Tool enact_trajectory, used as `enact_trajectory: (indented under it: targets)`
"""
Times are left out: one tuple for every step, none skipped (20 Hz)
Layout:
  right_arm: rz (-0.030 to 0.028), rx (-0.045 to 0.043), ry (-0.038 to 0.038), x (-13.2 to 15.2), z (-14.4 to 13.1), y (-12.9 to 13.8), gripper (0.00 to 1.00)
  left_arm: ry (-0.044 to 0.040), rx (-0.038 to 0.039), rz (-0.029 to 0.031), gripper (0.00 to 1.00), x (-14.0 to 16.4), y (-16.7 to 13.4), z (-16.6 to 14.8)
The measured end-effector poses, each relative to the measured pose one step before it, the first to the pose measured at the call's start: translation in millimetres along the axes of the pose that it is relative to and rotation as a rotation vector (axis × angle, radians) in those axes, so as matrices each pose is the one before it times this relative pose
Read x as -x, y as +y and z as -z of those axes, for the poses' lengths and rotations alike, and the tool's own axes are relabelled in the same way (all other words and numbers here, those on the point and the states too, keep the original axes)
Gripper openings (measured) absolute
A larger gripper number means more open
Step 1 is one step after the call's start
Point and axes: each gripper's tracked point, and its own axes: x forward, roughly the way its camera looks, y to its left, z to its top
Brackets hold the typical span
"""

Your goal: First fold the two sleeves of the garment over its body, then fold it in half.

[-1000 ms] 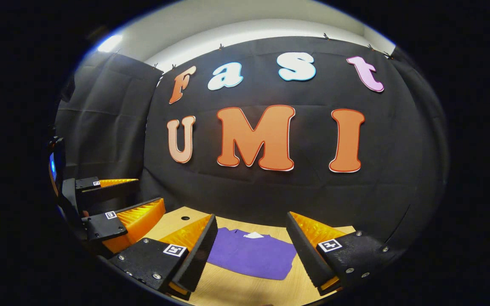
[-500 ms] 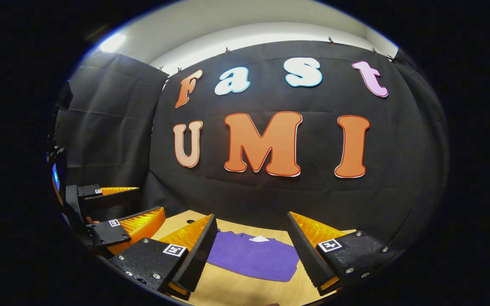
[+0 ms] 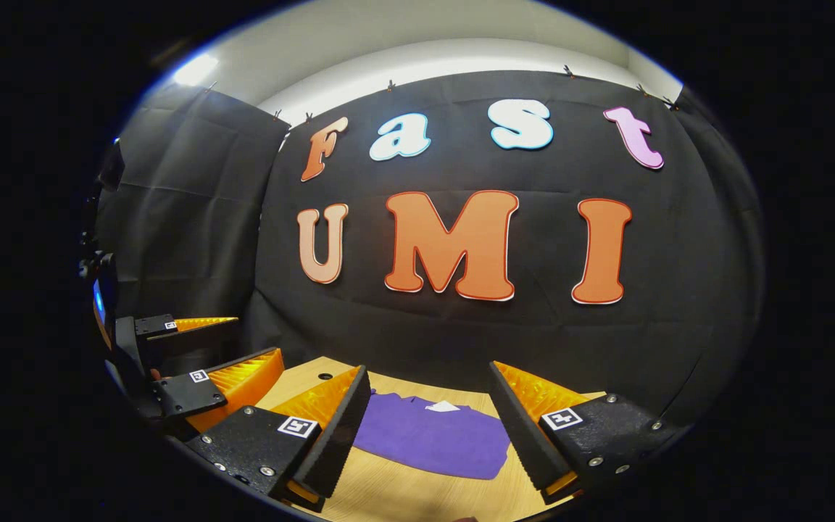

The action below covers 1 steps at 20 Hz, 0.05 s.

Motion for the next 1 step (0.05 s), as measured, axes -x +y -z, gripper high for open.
enact_trajectory:
  targets:
    - [-0.00017, -0.00208, 0.00104, 0.57, 0.36, 2.01, 0.96, -0.00367, 0.00131, -0.01075, 0.97, -0.88, 4.09, -0.25]
